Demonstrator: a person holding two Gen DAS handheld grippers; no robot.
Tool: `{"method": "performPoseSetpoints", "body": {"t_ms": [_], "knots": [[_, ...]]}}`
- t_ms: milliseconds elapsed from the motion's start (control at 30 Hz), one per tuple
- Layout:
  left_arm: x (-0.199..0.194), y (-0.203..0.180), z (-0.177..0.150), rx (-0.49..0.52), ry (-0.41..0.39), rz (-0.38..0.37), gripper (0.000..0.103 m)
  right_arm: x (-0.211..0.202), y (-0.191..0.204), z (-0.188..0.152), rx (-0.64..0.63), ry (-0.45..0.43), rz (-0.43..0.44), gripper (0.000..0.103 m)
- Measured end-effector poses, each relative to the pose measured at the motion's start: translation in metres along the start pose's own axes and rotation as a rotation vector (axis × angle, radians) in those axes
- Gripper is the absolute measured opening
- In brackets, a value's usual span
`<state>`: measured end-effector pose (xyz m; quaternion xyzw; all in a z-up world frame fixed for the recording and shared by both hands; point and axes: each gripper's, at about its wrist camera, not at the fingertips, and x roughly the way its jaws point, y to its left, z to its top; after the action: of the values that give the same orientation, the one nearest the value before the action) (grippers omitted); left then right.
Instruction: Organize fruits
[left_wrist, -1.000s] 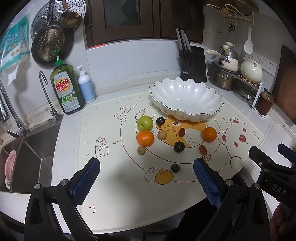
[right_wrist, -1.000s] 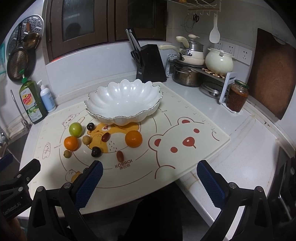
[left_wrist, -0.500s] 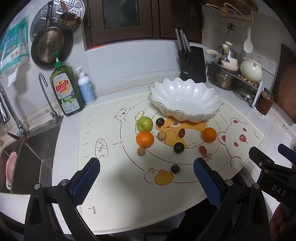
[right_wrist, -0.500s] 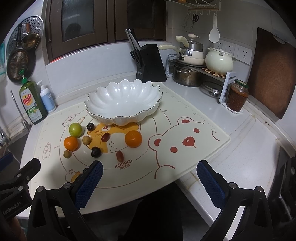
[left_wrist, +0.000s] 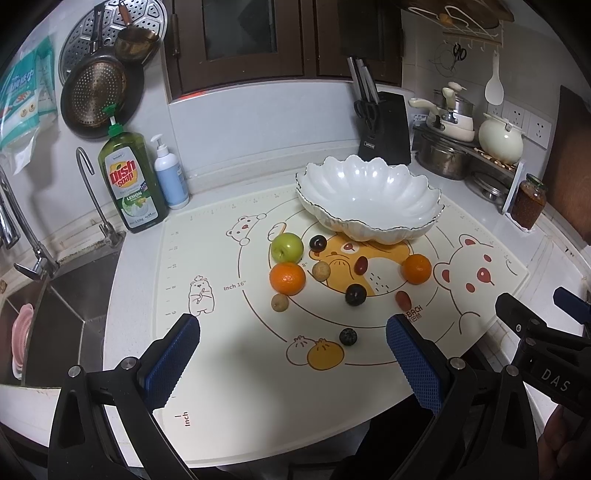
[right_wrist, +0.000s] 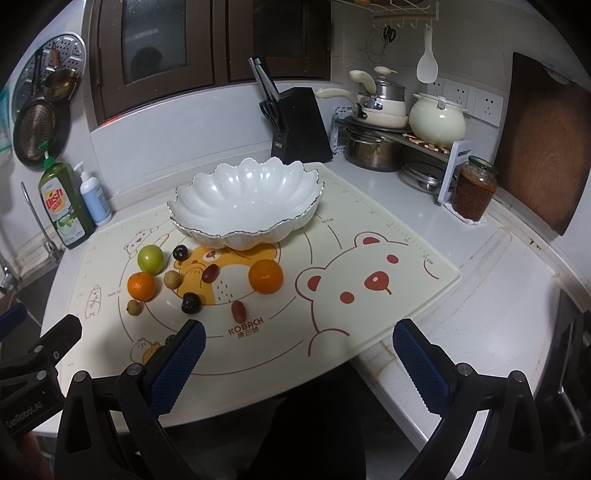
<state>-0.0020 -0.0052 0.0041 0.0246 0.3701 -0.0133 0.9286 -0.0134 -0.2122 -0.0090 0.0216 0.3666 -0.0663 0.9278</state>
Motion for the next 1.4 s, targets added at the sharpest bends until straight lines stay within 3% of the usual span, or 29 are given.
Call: {"method": "performPoseSetpoints", "body": {"t_ms": [733,1033,1167,1400], "knots": [[0.010,-0.009,-0.004,0.015,-0.003,-0.019,0.103,0.006,-0.006,0.000,0.000,0.000,-0.001,0.103],[0.033,-0.020,-0.009,0.037,0.016,-0.017,0.103,0.034,-0.011,-0.004,0.000,0.008,-0.001,0.103],[0.047,-0.025,-0.013,0.040,0.030,-0.034,0.100,0.050,-0.012,-0.007,-0.005,0.018,0.004,0.103],[0.078,-0.036,-0.021,0.055,0.059,-0.038,0.088,0.072,-0.016,-0.012,-0.016,0.018,0.015,0.103]]}}
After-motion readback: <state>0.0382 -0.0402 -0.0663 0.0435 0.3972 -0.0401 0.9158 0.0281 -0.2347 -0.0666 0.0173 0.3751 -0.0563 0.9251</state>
